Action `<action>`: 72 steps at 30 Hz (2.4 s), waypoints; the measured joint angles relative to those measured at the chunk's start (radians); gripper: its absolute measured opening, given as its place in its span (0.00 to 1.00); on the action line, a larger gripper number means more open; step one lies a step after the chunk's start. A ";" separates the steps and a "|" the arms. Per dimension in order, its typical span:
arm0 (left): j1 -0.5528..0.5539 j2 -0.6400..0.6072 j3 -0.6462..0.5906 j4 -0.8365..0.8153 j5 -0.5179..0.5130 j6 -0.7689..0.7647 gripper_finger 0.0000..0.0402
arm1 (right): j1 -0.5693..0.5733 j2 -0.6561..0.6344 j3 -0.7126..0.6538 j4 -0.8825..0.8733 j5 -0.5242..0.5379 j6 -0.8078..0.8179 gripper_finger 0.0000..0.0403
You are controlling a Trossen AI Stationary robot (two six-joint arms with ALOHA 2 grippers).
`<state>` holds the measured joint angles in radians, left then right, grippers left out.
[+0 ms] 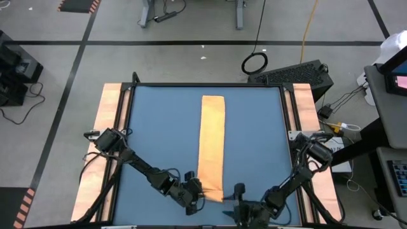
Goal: Roll towel into tight, uniform cylinder
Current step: Roll the orange microfiber cloth
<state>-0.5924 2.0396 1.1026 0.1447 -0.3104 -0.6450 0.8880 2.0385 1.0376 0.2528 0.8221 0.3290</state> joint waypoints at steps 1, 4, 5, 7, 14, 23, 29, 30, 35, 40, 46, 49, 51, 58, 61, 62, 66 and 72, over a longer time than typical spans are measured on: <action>0.008 0.000 0.000 0.010 0.020 -0.005 0.09 | 0.010 0.011 0.000 0.029 0.012 -0.040 0.64; 0.023 0.002 -0.002 0.060 0.093 -0.006 0.10 | 0.027 0.039 0.000 0.116 0.035 -0.141 0.63; 0.026 0.000 -0.002 0.067 0.109 -0.007 0.10 | 0.026 0.049 0.001 0.141 0.036 -0.159 0.62; 0.030 -0.009 -0.003 0.059 0.130 -0.029 0.10 | 0.024 0.069 0.001 0.164 0.037 -0.208 0.60; 0.030 -0.020 -0.003 0.029 0.134 -0.054 0.09 | 0.000 0.089 0.002 0.156 0.142 -0.187 0.53; 0.029 -0.020 -0.003 0.036 0.127 -0.054 0.09 | -0.110 0.090 0.002 0.086 -0.045 0.110 0.46; 0.027 -0.021 -0.003 0.000 0.087 -0.033 0.13 | -0.144 0.084 0.004 0.070 -0.144 0.307 0.23; 0.025 -0.021 -0.003 -0.008 0.077 -0.028 0.14 | -0.145 0.084 0.004 0.071 -0.156 0.323 0.18; -0.004 -0.021 -0.002 -0.013 -0.002 0.028 0.24 | -0.145 0.080 0.004 0.080 -0.180 0.400 0.05; -0.030 -0.040 -0.003 -0.036 -0.055 0.051 0.40 | -0.145 0.080 0.005 0.063 -0.206 0.552 0.11; -0.083 -0.096 -0.003 0.024 -0.135 0.172 0.56 | -0.143 0.080 0.005 0.063 -0.215 0.627 0.10; -0.133 -0.087 -0.003 0.100 -0.208 0.327 0.60 | -0.141 0.082 0.005 0.079 -0.227 0.638 0.08; -0.158 -0.064 0.000 0.156 -0.245 0.411 0.61 | -0.141 0.082 0.005 0.078 -0.230 0.658 0.08; -0.187 0.008 -0.003 0.149 -0.322 0.528 0.61 | -0.141 0.082 0.004 0.089 -0.241 0.694 0.09; -0.178 0.032 -0.003 0.148 -0.328 0.548 0.61 | -0.142 0.082 0.002 0.105 -0.245 0.694 0.09; -0.174 0.037 -0.003 0.148 -0.328 0.557 0.61 | -0.142 0.082 0.002 0.109 -0.245 0.695 0.09; -0.161 0.054 -0.003 0.136 -0.334 0.580 0.61 | -0.142 0.082 0.002 0.112 -0.246 0.707 0.09; -0.147 0.060 -0.003 0.105 -0.372 0.576 0.61 | -0.142 0.082 0.002 0.116 -0.246 0.714 0.09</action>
<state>-0.7396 2.0991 1.0999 0.2497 -0.6821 -0.0686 0.7464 2.1208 1.0393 0.3688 0.5759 1.0433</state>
